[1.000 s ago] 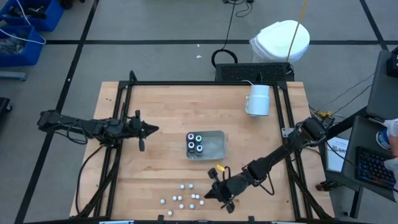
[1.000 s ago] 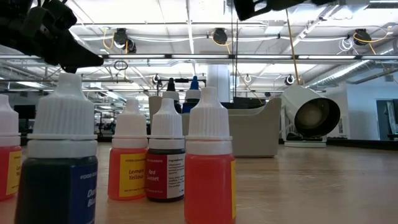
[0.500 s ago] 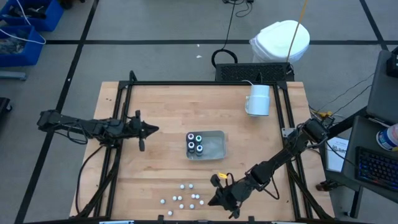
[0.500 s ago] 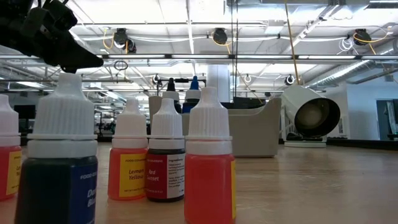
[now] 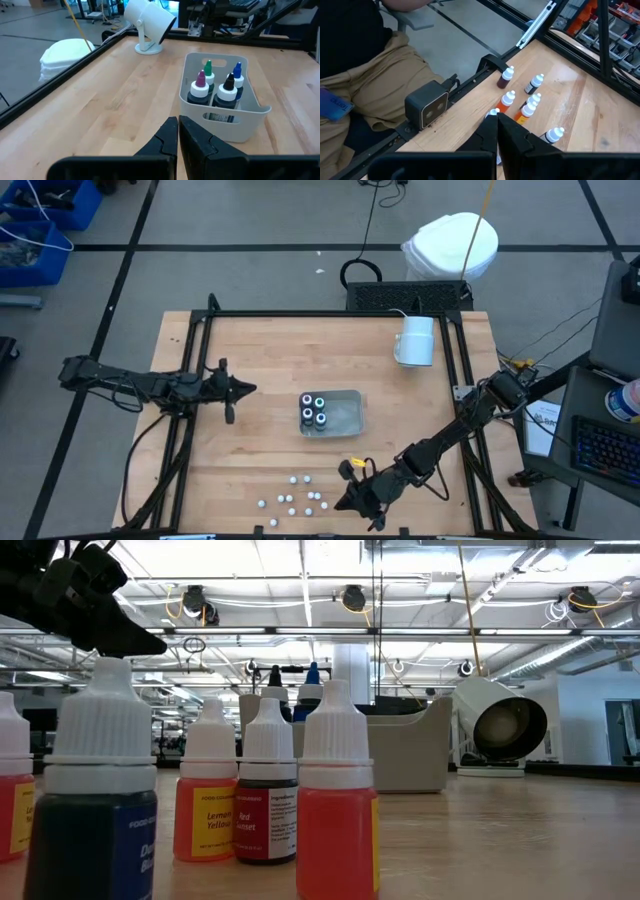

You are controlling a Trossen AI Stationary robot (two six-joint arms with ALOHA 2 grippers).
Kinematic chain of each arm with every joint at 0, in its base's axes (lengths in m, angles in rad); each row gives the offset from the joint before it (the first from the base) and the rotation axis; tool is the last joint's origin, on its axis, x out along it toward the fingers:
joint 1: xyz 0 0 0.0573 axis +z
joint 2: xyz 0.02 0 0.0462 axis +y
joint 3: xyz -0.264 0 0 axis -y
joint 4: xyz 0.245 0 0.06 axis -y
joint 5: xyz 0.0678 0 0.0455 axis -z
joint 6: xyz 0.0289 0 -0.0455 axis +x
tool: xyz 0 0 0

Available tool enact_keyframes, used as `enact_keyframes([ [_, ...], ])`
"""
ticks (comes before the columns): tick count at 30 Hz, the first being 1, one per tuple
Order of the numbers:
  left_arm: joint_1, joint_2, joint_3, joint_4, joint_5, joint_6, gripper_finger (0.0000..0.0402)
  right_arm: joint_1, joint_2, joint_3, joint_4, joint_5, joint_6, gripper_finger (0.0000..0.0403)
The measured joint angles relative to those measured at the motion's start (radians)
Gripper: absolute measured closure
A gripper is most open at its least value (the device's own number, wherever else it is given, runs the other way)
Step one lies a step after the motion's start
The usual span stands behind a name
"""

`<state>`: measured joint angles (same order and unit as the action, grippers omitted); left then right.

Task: Pick & Place food coloring
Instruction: Put the small black food coloring into the gray bin

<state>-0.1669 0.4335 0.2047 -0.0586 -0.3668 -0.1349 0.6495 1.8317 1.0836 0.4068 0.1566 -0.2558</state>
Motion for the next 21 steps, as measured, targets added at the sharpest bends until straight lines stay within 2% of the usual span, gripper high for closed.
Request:
enact_keyframes([
  [21, 0.0, 0.0, 0.0, 0.001, 0.0, -0.006, 0.0378, 0.0, 0.0, -0.001, 0.0, 0.0, -0.019, 0.0403],
])
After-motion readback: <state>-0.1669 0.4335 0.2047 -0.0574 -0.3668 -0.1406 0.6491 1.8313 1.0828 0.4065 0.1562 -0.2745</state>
